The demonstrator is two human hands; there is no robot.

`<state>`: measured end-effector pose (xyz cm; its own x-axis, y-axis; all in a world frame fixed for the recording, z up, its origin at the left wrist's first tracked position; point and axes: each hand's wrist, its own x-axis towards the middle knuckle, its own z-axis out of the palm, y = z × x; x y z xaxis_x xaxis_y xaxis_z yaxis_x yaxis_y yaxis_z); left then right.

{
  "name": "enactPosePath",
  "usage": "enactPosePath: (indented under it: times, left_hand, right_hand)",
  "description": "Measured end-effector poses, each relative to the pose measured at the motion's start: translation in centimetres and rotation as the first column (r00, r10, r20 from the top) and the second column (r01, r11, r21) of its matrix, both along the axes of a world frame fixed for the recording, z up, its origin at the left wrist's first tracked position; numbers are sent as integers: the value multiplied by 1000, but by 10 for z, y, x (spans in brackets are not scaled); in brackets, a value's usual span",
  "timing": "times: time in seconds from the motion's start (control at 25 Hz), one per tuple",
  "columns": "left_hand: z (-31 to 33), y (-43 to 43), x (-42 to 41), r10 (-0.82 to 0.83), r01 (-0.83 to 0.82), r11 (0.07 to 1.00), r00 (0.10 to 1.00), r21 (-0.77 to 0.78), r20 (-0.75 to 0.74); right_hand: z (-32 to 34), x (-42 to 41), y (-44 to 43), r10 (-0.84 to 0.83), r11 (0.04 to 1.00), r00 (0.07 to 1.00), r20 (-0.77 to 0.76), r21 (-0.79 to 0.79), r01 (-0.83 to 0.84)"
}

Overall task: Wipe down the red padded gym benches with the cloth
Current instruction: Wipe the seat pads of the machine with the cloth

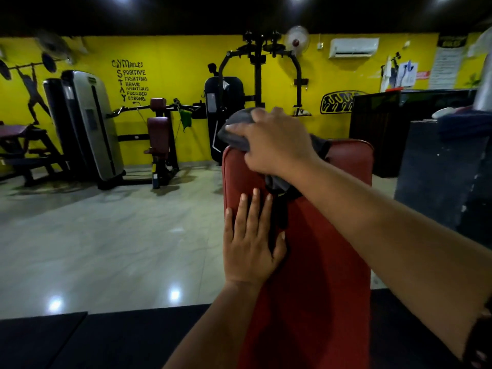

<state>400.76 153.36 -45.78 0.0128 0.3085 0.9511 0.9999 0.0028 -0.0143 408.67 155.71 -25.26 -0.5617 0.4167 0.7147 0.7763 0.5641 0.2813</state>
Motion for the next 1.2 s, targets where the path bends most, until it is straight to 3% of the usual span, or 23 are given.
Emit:
enactPosePath:
  times: [0.08, 0.2, 0.36, 0.44, 0.52, 0.64, 0.72, 0.8, 0.92, 1.0, 1.12, 1.2]
  left_hand:
    - [0, 0, 1, -8, 8, 1000, 1000, -12, -17]
    - [1, -1, 0, -22, 22, 999, 1000, -30, -6]
    - [-2, -6, -3, -41, 41, 999, 999, -5, -18]
    - [-6, -7, -2, -40, 40, 999, 999, 7, -4]
    - [-17, -10, -1, -42, 42, 999, 999, 8, 29]
    - [-45, -21, 0, -57, 58, 997, 998, -52, 9]
    - [-72, -31, -5, -78, 72, 991, 996, -109, -52]
    - [-99, -38, -11, -85, 70, 988, 991, -139, -101]
    - [-122, -42, -12, -48, 35, 991, 994, -130, -97]
    - [-129, -45, -9, 8, -22, 992, 994, -126, -110]
    - [-157, -52, -4, 14, -65, 988, 943, -143, -333]
    - [-167, -54, -3, -23, -40, 986, 928, -162, -371]
  right_hand:
    - [-6, -3, -4, 140, 990, 985, 98, 15, -142]
    - [11, -4, 6, 91, 994, 996, 6, -62, -91]
    - [18, 0, 16, 235, 967, 962, 140, -136, -216]
    - [19, 1, 20, 215, 961, 976, 21, -183, -208]
    - [15, -7, 18, 93, 990, 995, -37, -102, -96]
    - [5, -9, 8, 141, 986, 978, 151, 63, -152]
    - [9, -2, 11, 200, 975, 956, 212, 51, -215]
    - [6, -4, 14, 182, 979, 967, 176, 59, -195]
    - [-5, -8, 8, 157, 970, 969, 193, 155, -188]
    - [1, -6, 5, 199, 968, 948, 247, 105, -230]
    - [0, -7, 7, 196, 978, 973, 121, 46, -202]
    - [-10, -8, 4, 151, 987, 988, -3, 62, -151]
